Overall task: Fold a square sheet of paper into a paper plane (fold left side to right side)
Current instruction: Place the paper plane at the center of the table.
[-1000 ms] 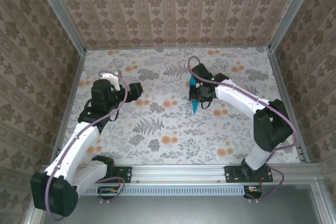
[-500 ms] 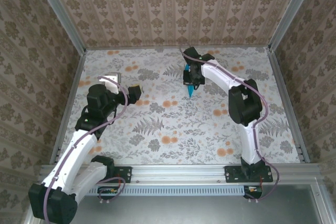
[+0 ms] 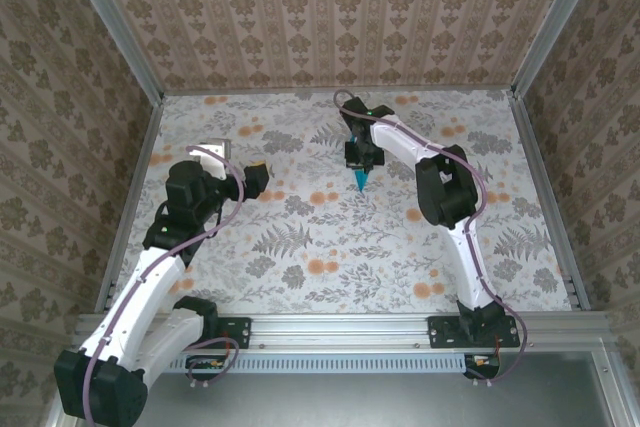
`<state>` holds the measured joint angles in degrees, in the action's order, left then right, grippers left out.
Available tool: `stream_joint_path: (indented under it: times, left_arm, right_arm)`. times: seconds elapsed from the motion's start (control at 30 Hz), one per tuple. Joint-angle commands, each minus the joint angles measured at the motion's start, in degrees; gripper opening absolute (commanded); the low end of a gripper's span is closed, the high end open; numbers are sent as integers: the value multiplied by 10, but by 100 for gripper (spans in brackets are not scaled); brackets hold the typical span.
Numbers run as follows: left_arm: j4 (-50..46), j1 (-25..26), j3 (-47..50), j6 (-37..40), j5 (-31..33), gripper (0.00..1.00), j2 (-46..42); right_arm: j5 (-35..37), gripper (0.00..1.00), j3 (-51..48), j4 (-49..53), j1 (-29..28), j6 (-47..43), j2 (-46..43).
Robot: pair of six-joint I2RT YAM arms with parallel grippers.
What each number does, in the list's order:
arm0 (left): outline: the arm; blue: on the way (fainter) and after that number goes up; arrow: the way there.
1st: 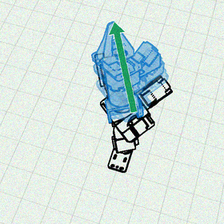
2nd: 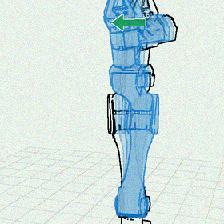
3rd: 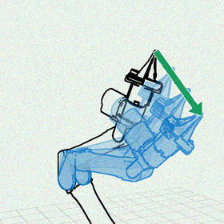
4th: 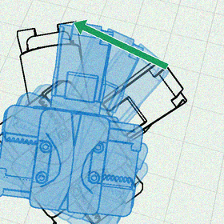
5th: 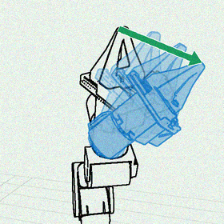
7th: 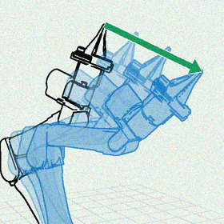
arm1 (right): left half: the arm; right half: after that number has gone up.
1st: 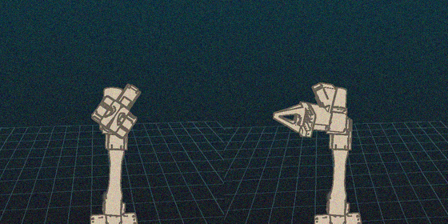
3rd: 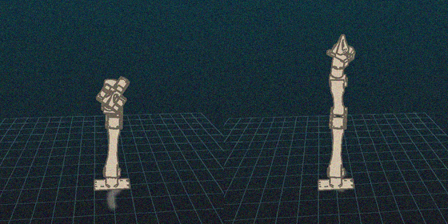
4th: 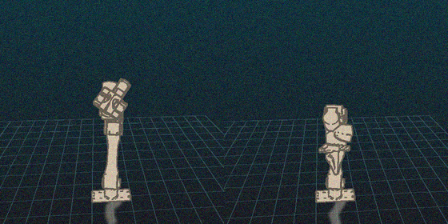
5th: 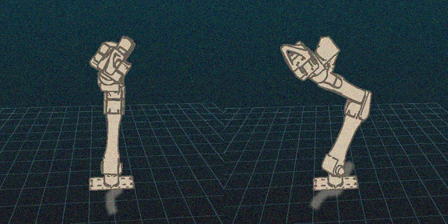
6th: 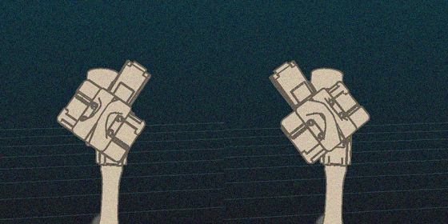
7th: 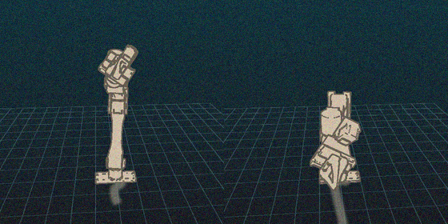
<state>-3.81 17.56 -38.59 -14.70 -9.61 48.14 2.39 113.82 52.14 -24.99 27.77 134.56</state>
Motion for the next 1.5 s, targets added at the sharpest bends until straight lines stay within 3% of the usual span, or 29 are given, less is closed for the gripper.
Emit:
stream_joint_path:
  times: [0.0,0.53,1.13,1.47]
  left_arm:
    - [-3,-3,9,13,5,100,-6]
    - [-31,-4,-8,5,7,100,6]
    - [-49,-5,-32,-3,7,100,24]
    - [-87,-10,-67,-36,16,100,43]
  right_arm:
    - [3,11,21,25,0,-15,15]
    - [-5,24,17,28,-6,-21,19]
    - [23,27,18,48,-14,-41,-15]
    - [44,43,-17,47,-30,-53,-76]
